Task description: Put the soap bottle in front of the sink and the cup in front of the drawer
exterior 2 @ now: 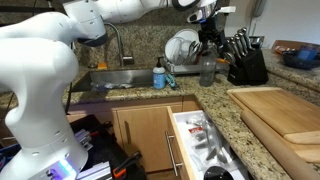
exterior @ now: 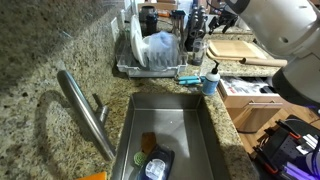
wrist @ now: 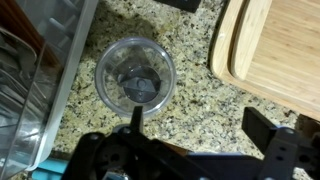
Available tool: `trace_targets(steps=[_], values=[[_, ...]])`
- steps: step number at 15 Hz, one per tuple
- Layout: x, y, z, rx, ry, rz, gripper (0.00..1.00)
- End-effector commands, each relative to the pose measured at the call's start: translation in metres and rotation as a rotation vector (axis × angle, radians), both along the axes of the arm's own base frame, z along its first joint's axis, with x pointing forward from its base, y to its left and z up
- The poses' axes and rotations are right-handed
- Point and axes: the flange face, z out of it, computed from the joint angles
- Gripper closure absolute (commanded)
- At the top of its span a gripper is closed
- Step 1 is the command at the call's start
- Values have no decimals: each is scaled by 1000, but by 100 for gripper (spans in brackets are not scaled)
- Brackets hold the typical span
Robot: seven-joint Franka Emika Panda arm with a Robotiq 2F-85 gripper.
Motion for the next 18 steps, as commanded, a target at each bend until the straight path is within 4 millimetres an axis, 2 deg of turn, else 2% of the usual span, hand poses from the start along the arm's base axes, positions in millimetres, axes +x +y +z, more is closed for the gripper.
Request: trace_targets(steps=[1, 2, 3, 7, 10, 11, 13, 15, 16, 18], values=[[12, -12, -34, -19, -19, -18, 0], [15, -15, -41, 22, -40, -22, 0], [8, -3, -28, 4, -7, -6, 0], [12, -10, -50, -1, -6, -15, 0], [9, -27, -86, -30, 70, -47, 0], [10, -16, -67, -20, 34, -30, 0], [10, -21, -84, -33, 62, -38, 0], [9, -23, -90, -43, 72, -42, 0], [10, -23, -90, -33, 72, -40, 16], [9, -23, -89, -22, 68, -41, 34]])
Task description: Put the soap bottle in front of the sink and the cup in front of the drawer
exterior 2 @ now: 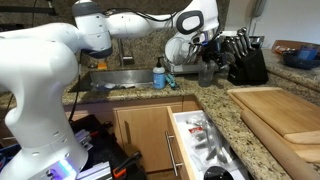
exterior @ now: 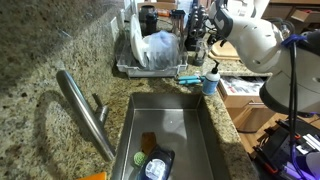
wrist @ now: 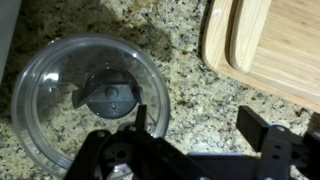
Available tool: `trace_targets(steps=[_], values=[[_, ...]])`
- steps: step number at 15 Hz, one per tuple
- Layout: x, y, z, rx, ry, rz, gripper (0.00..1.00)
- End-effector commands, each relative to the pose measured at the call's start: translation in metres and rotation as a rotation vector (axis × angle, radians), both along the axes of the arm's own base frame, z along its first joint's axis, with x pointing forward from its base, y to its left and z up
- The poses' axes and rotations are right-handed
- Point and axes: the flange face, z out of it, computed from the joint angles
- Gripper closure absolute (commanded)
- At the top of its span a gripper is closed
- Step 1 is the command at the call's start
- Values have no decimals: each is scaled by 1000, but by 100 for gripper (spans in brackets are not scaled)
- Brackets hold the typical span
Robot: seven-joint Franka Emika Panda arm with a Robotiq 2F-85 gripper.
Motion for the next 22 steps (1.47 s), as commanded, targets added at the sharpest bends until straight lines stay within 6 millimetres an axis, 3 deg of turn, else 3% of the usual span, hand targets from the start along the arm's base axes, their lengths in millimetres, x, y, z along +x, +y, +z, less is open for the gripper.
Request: trace_targets(steps=[1, 8, 13, 18, 22], values=[[1, 2, 4, 33, -10, 11, 41], [1, 0, 20, 114, -5, 24, 96], [-8, -19, 45, 212, -2, 0, 99], [-49, -89, 111, 169, 5, -115, 99], [-98, -180, 165, 172, 24, -257, 99]])
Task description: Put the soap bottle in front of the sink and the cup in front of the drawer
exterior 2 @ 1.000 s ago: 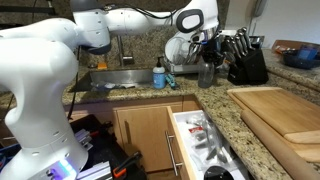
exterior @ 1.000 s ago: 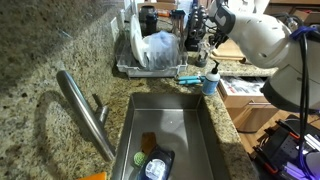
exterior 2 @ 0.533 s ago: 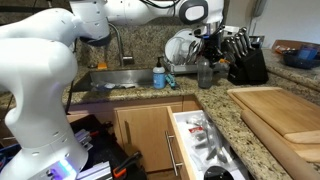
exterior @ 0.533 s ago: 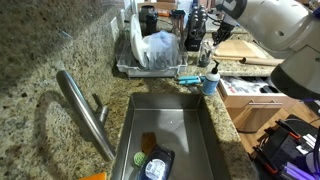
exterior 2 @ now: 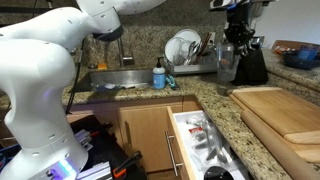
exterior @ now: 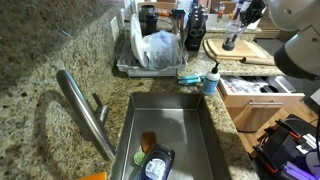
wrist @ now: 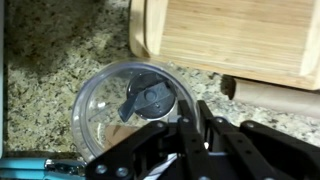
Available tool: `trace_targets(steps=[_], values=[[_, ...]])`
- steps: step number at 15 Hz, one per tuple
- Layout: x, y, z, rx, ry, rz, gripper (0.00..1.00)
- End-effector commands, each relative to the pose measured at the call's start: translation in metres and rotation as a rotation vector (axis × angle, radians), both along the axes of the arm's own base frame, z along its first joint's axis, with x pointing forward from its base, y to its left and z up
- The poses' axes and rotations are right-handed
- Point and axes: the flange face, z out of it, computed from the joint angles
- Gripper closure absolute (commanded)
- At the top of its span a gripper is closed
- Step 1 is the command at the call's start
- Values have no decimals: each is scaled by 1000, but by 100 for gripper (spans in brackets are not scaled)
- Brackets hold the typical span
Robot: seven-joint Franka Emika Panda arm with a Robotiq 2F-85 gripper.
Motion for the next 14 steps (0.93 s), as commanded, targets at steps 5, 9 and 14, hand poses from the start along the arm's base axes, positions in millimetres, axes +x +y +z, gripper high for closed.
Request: trace_targets(steps=[5, 9, 14], values=[[-65, -118, 36, 128, -55, -169, 97], [-82, -148, 30, 182, -67, -193, 99], [-96, -165, 15, 192, -66, -266, 99]])
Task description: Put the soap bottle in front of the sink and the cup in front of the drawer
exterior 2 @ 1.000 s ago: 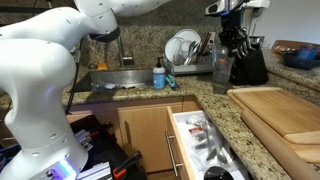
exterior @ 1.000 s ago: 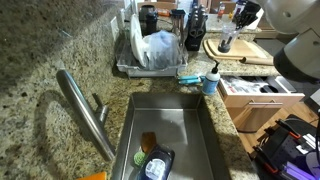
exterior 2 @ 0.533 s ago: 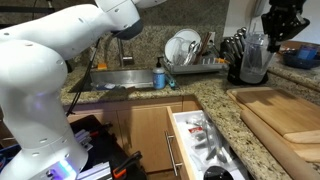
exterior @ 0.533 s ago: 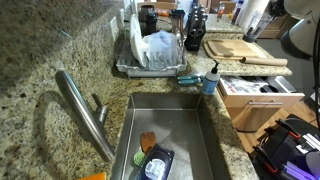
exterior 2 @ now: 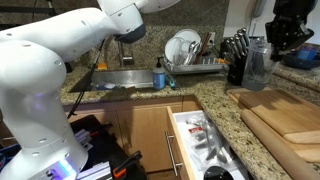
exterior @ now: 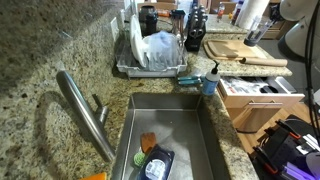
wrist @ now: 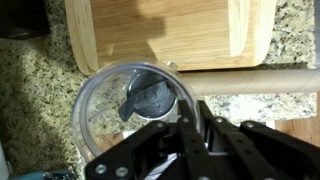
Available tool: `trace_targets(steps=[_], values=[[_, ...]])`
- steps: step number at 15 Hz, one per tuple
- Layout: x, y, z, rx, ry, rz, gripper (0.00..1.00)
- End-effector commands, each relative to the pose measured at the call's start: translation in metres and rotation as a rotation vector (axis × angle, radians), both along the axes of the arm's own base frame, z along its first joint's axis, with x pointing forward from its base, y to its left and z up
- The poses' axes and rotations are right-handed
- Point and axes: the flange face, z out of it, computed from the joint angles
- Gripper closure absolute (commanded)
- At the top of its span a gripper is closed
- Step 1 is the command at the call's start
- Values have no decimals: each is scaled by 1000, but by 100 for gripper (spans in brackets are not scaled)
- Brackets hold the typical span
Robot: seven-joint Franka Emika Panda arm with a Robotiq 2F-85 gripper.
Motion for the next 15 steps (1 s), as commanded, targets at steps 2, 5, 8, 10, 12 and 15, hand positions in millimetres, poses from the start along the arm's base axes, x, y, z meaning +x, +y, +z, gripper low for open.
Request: trace_targets(steps=[2, 5, 8, 10, 12, 15], values=[[-30, -27, 0, 25, -55, -67, 99], [-55, -42, -7, 0, -72, -138, 99], [-73, -48, -17, -29, -13, -190, 99], [-79, -45, -23, -44, 90, -210, 99], [-79, -39, -21, -62, 161, -222, 99], [-84, -33, -4, -102, 252, -244, 99]])
